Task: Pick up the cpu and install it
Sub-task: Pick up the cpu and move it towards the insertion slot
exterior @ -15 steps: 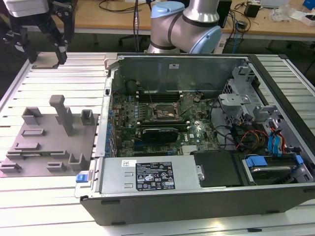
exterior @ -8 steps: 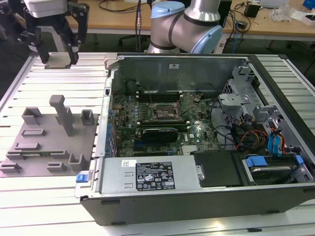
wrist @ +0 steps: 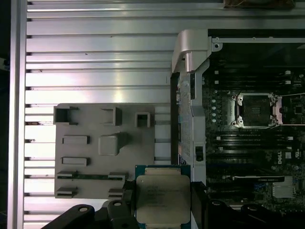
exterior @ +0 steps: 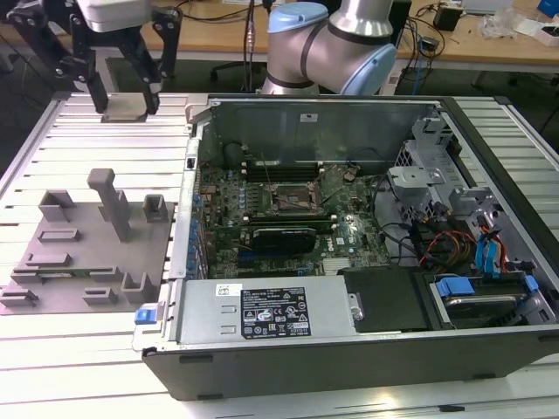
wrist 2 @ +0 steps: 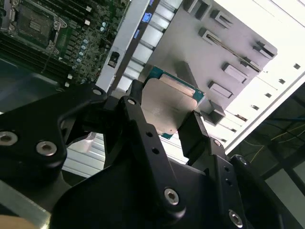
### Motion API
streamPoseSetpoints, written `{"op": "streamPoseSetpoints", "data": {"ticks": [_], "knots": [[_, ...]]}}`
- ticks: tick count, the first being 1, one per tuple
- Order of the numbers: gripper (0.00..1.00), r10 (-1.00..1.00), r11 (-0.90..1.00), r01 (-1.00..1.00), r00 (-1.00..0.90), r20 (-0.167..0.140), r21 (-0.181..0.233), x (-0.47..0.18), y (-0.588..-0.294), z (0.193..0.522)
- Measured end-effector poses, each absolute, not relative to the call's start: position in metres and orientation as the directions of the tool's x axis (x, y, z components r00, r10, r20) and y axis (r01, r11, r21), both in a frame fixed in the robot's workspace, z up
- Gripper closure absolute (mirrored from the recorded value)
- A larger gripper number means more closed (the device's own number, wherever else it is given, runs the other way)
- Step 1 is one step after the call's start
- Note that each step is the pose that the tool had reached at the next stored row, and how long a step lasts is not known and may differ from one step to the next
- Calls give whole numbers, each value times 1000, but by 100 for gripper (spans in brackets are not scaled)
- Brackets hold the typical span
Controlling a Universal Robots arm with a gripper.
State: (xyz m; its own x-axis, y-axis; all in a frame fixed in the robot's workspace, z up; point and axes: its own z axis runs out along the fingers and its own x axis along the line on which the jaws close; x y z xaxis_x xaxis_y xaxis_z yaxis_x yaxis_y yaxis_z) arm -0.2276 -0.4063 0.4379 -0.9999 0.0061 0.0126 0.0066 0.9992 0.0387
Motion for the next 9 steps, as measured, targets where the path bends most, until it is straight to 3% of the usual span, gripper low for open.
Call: {"op": "streamPoseSetpoints", "data": {"ticks": [9], "knots": [[45, 6, 999, 7, -1000, 13, 39, -201, -406, 438]]}}
